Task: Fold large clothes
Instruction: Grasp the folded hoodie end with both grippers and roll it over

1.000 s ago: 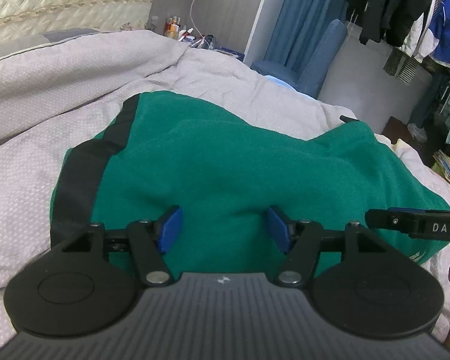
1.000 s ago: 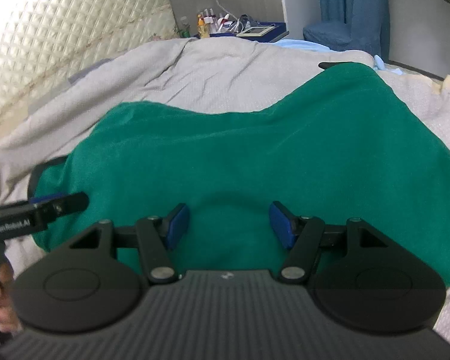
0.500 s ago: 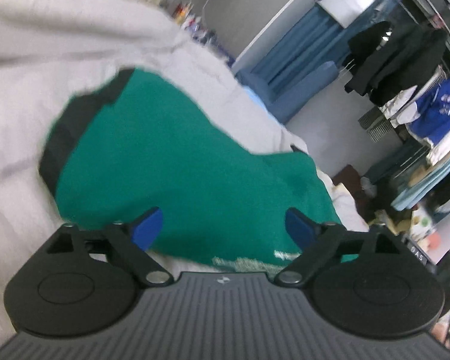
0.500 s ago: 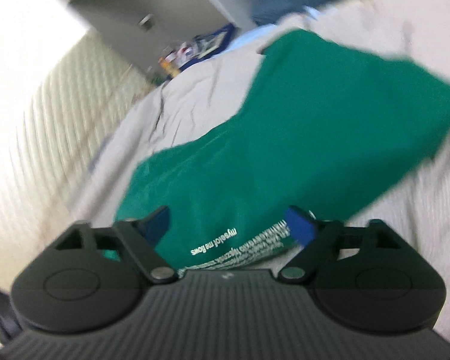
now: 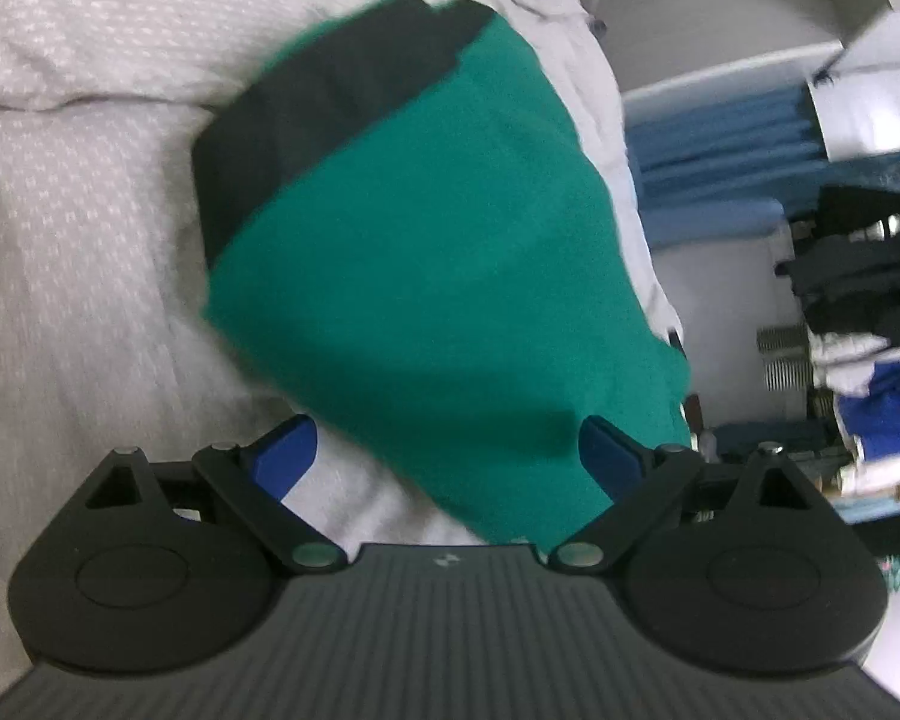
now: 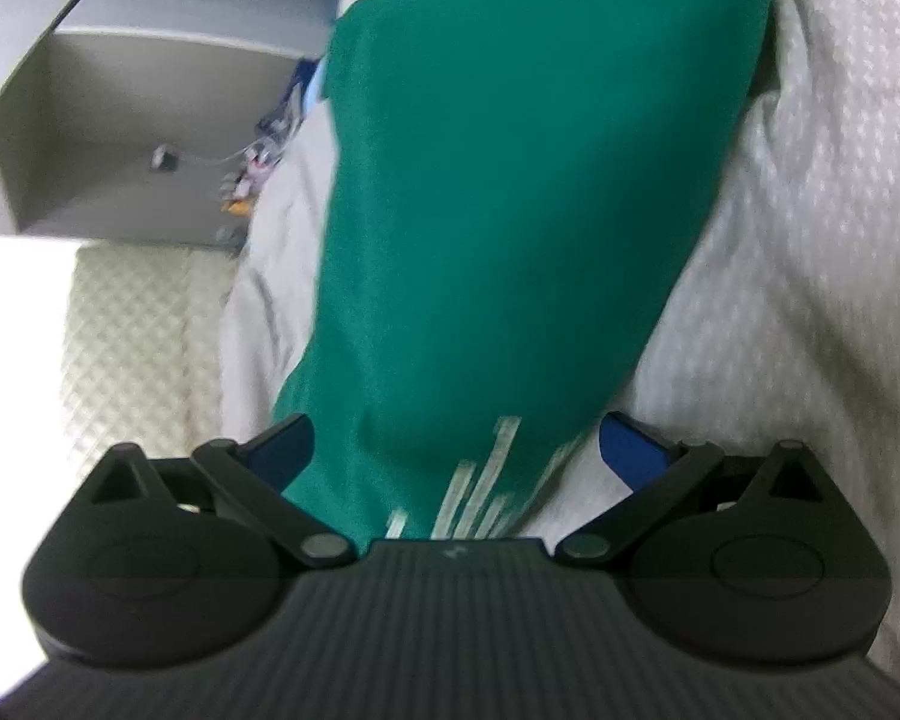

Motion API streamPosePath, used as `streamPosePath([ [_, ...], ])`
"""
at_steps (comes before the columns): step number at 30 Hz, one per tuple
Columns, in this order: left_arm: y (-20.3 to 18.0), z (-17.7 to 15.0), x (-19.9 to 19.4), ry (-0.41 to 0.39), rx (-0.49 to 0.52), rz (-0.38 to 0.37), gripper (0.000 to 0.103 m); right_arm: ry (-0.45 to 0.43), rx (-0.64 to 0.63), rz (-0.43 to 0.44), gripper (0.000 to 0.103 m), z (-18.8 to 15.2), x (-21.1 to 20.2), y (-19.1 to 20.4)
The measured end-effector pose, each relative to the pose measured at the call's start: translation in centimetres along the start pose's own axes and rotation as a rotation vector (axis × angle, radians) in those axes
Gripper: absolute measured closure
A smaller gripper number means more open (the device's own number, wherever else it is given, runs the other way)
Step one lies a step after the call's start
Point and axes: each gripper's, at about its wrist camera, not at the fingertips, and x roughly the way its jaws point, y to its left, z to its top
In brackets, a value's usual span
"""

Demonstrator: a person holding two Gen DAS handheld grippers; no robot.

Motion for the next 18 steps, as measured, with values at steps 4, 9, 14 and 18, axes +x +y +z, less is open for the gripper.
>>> streamPosePath([
  [4, 1.0, 1.2, 1.6, 0.007, -0.076, -0.086, 0.005, -0.021, 0.045, 0.046, 0.000, 0.6, 0.5, 0.2],
  [9, 0.8, 1.7, 1.0, -0.065, -0.090, -0.246, 0.005, -0.042, 0.036, 0.190, 0.000, 0.6, -0.5, 1.1],
  [14, 0.2, 1.6, 1.6, -0.059, -0.078, -0.252, 0.005, -0.049, 0.040, 0.205, 0.000, 0.8, -1.0, 0.7],
  [18, 0.2, 0.9, 4.0, 0.000, -0.070, -0.219, 0.005, -0.048, 0.043, 0.095, 0.000, 0.8, 0.5, 0.0],
])
